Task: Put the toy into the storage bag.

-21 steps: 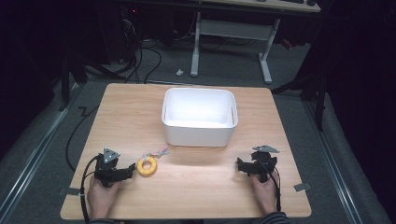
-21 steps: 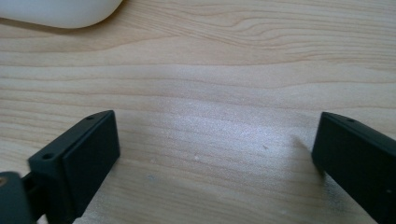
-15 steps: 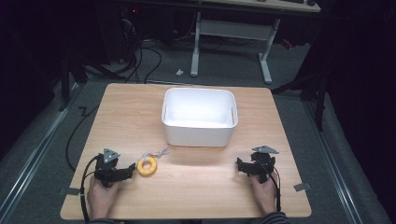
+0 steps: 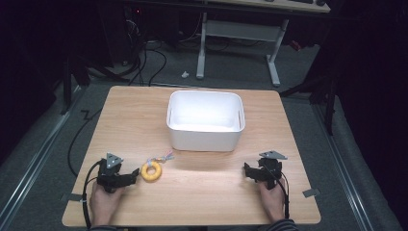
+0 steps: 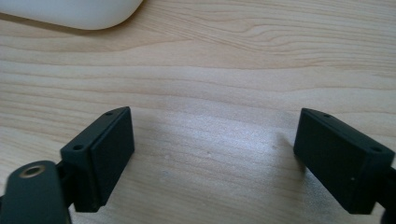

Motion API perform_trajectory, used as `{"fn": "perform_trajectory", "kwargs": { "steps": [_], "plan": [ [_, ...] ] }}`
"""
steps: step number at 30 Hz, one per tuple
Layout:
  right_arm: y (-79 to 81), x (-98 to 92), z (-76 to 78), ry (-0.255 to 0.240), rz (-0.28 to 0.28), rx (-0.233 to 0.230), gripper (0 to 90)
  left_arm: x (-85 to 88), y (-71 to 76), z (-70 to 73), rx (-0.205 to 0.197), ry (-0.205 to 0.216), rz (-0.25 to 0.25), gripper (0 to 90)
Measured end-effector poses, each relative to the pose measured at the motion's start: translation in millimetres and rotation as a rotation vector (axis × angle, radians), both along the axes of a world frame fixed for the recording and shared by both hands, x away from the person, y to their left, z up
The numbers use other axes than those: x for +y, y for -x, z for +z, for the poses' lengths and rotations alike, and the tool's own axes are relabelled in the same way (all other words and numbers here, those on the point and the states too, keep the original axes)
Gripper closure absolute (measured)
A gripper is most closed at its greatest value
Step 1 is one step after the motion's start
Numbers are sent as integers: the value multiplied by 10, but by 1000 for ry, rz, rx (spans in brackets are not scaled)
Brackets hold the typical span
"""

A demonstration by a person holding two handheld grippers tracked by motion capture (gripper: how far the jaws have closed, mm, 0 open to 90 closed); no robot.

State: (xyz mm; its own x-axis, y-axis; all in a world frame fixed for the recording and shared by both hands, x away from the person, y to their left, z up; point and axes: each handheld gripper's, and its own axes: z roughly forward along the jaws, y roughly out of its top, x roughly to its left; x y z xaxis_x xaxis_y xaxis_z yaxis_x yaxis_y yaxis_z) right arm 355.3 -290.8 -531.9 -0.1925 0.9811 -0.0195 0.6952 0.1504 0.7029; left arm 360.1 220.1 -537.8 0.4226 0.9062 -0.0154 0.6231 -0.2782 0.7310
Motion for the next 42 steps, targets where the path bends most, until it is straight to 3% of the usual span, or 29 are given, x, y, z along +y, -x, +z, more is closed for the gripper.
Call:
{"fn": "perform_trajectory", "kwargs": {
  "steps": [8,15,18,19,23,26,31,42],
  "plan": [
    [3,3,1,-1,2,-1,145,34,-16,15,15,-6,-27,159],
    [3,4,0,0,6,-4,149,26,-70,75,73,-33,-42,172],
    [3,3,0,0,6,-4,149,41,-80,86,79,-15,-23,205],
    [3,4,0,0,6,-4,149,66,-77,87,78,11,-13,212],
    [3,3,-1,2,7,-6,151,71,-68,94,84,14,-14,224],
    [4,3,-1,2,7,-6,151,59,-50,108,91,8,-21,229],
    [3,3,-1,1,8,-6,152,84,-9,188,82,54,-32,254],
    [7,4,-1,2,11,-6,152,-5,72,383,80,94,-93,267]
  ]
}}
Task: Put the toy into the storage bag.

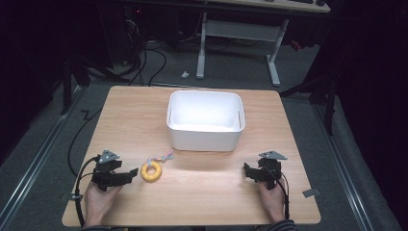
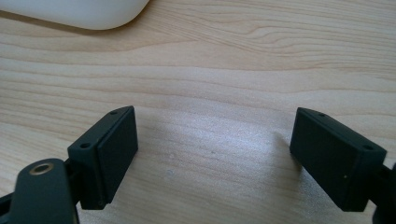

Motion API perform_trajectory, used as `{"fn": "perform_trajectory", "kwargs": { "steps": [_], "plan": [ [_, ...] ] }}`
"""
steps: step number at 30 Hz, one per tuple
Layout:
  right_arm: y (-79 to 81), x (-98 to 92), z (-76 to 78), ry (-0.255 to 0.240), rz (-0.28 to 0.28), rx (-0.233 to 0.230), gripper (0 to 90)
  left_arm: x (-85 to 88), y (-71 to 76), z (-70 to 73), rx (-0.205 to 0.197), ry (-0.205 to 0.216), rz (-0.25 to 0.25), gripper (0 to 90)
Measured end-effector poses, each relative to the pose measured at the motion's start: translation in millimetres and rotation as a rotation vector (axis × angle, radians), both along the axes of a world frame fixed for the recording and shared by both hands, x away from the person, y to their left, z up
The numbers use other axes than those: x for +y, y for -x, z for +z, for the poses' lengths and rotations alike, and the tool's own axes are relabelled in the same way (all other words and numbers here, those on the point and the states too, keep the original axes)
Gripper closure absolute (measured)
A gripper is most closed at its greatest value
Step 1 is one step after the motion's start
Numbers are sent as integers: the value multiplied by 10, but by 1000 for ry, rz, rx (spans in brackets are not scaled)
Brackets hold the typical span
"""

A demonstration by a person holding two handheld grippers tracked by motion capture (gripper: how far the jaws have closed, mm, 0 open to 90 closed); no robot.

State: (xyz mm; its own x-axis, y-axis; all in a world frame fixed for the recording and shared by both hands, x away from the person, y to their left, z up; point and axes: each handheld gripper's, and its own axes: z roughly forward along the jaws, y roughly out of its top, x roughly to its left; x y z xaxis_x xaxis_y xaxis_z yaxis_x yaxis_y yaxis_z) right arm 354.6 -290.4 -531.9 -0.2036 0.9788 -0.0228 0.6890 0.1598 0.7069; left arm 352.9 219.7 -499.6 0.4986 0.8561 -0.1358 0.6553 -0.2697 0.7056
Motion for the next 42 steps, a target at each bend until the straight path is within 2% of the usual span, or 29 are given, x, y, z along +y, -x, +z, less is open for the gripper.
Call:
{"fn": "perform_trajectory", "kwargs": {
  "steps": [8,11,12,15,17,19,22,24,28,32,35,39,42],
  "plan": [
    [10,6,2,-4,2,5,152,-188,-38,30,9,-43,-37,304],
    [11,7,2,-4,5,5,152,-310,-47,46,-11,-106,-58,320],
    [10,6,2,-3,8,4,152,-337,-57,42,-10,-106,-63,322],
    [10,6,2,-3,8,4,152,-376,-87,31,1,-108,-72,334],
    [10,7,0,-4,8,2,152,-407,-113,21,32,-110,-78,344],
    [12,9,1,-5,7,3,152,-429,-125,18,35,-130,-83,373],
    [11,7,1,-4,8,2,152,-454,-129,16,34,-128,-92,395],
    [12,7,1,-4,9,2,152,-471,-142,7,33,-141,-94,414],
    [13,10,1,-6,8,4,152,-494,-204,-45,62,-173,-92,452],
    [15,10,2,-4,10,3,152,-497,-231,-62,78,-156,-93,470],
    [15,10,2,-5,10,4,152,-502,-261,-81,107,-136,-90,479],
    [14,10,2,-5,10,3,152,-522,-280,-92,120,-134,-88,487],
    [14,9,1,-3,12,2,152,-547,-290,-106,127,-139,-92,530]
  ]
}}
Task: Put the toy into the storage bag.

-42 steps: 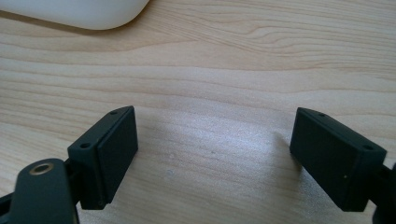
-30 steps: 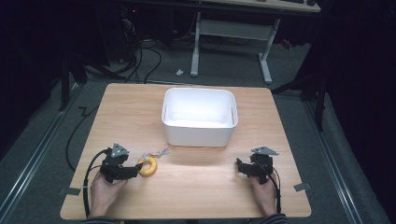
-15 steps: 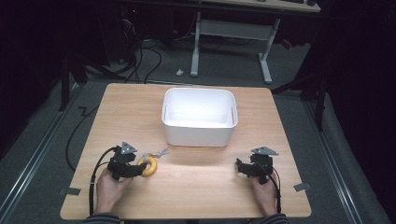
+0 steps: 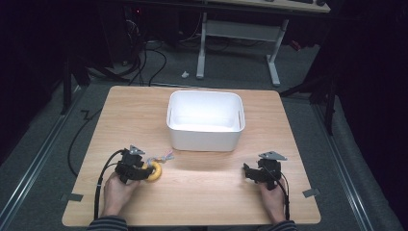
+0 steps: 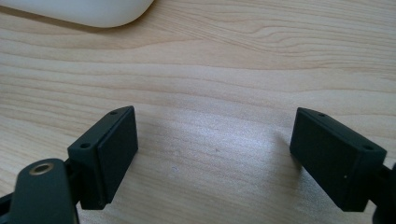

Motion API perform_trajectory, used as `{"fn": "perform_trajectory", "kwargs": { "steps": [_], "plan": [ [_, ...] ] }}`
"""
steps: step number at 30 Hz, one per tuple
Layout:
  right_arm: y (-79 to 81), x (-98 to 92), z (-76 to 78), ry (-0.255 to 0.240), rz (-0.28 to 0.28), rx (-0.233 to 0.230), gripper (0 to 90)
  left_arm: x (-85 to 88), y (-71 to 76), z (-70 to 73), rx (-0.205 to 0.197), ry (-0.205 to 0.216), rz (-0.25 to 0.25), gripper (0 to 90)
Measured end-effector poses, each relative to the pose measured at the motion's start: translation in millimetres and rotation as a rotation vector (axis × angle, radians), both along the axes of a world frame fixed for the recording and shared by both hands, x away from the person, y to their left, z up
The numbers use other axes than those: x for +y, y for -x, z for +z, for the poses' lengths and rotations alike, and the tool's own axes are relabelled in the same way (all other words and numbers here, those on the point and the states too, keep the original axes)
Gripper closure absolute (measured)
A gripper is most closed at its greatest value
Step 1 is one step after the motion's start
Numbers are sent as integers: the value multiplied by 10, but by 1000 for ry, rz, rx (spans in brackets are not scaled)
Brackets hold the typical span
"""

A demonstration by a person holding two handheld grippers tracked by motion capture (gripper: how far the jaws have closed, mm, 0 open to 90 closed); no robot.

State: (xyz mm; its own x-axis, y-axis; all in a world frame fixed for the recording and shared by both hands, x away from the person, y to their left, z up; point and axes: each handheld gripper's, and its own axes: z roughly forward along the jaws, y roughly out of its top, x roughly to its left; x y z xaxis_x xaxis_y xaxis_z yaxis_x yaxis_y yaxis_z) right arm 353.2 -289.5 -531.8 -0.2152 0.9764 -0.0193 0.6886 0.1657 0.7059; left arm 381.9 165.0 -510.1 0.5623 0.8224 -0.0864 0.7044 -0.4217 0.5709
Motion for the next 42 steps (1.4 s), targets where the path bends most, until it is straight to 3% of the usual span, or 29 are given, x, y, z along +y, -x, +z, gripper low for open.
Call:
{"fn": "perform_trajectory", "kwargs": {
  "steps": [5,27,34,39,42],
  "plan": [
    [2,1,0,0,3,1,152,-22,6,-16,-17,-35,6,607],
    [4,9,-2,1,6,-2,152,28,99,18,-32,8,27,662],
    [6,10,-1,1,9,-2,152,47,104,82,-41,41,43,664],
    [14,16,0,1,14,1,152,72,87,133,-40,123,79,664],
    [15,17,0,1,15,1,152,66,83,151,-39,126,83,664]
  ]
}}
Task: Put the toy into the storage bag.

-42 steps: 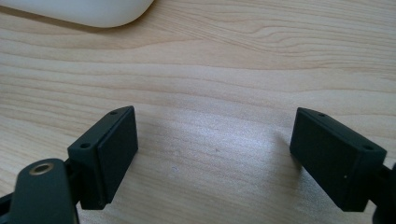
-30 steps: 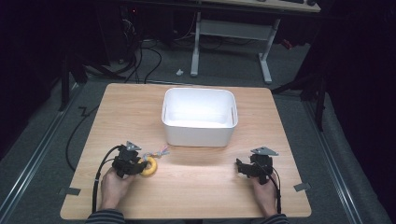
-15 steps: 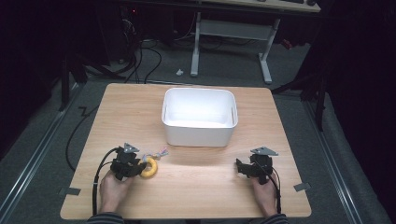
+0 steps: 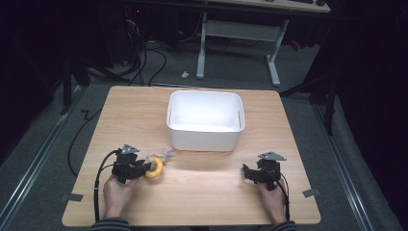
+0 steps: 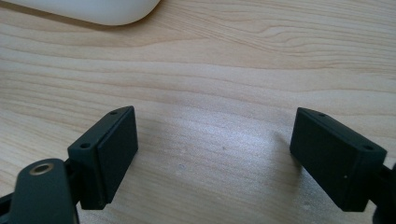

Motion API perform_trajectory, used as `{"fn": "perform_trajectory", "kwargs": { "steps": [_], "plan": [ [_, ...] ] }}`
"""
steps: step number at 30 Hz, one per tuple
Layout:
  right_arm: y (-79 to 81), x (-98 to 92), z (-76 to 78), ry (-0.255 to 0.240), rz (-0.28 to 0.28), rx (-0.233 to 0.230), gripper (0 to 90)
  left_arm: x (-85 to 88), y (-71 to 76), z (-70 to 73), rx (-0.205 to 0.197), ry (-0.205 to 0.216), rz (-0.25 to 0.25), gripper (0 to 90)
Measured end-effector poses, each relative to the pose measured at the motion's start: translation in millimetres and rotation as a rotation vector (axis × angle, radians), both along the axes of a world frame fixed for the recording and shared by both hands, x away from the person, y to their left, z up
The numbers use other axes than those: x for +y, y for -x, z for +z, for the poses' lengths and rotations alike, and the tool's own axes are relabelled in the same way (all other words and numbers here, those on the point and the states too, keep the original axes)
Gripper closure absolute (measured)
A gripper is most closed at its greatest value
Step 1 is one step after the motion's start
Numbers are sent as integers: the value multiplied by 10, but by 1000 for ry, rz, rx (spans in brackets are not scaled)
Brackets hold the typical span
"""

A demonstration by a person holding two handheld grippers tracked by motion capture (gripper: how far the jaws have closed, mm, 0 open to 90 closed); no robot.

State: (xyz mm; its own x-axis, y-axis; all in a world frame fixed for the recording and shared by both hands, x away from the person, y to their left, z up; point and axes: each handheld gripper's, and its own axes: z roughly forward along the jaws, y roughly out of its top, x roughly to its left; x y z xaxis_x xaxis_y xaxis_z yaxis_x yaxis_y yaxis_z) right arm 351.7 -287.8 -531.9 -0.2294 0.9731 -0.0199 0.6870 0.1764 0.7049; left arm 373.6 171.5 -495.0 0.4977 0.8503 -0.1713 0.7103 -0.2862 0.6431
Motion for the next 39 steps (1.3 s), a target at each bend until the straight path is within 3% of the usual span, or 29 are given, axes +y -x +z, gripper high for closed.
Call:
{"fn": "perform_trajectory", "kwargs": {
  "steps": [11,19,22,25,30,35,39],
  "plan": [
    [15,22,1,-1,32,3,149,66,29,239,-7,35,11,665],
    [15,22,-1,-2,33,1,149,100,29,424,-26,36,20,665],
    [17,23,0,-1,36,1,149,115,38,525,-67,20,43,665],
    [18,24,0,-2,39,1,149,132,29,593,-82,18,56,665],
    [19,25,-1,-2,40,1,149,177,-4,685,-71,53,75,665],
    [20,28,1,-2,50,3,149,182,-30,771,-77,40,81,665],
    [21,28,1,-2,51,3,149,203,-63,885,-78,67,94,665]
  ]
}}
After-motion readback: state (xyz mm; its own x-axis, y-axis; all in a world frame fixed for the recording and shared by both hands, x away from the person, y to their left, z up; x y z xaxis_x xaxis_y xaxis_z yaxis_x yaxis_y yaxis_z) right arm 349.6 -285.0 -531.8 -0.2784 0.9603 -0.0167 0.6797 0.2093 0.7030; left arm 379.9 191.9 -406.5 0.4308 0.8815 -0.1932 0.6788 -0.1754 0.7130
